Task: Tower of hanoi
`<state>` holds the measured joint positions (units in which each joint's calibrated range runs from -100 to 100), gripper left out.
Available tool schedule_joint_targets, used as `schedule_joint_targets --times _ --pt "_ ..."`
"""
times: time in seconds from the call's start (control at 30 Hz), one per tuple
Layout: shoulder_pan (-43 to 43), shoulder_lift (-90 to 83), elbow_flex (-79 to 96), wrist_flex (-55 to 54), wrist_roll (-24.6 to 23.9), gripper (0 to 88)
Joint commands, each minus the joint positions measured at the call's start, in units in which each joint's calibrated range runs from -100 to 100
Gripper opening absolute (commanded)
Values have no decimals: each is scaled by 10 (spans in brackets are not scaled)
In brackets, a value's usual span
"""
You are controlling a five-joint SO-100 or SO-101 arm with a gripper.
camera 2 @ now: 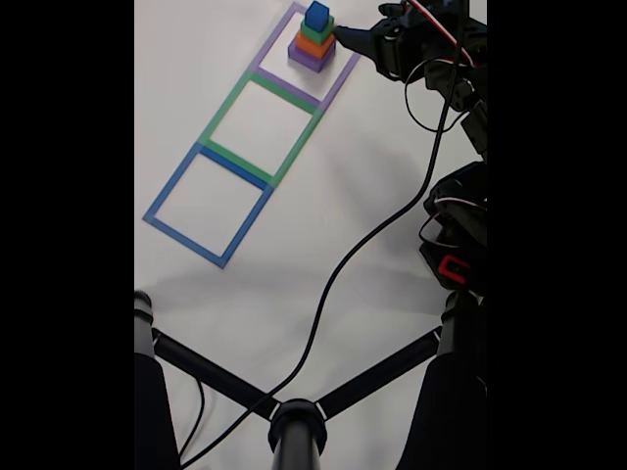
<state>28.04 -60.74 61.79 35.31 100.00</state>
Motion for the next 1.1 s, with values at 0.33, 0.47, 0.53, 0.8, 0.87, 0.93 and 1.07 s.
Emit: schedule_joint_targets --times 0.33,0.47,0.53,0.8,0.87,0.93,1.07 --pt "1 121 87 -286 0 281" --pt "-4 162 111 -358 0 282" --pt "-6 176 127 -395 0 290" --pt "-18 260 151 -521 0 293" --pt "-23 282 146 -545 0 293" --pt "-28 299 139 -561 0 293" --pt "-34 327 127 -582 0 293"
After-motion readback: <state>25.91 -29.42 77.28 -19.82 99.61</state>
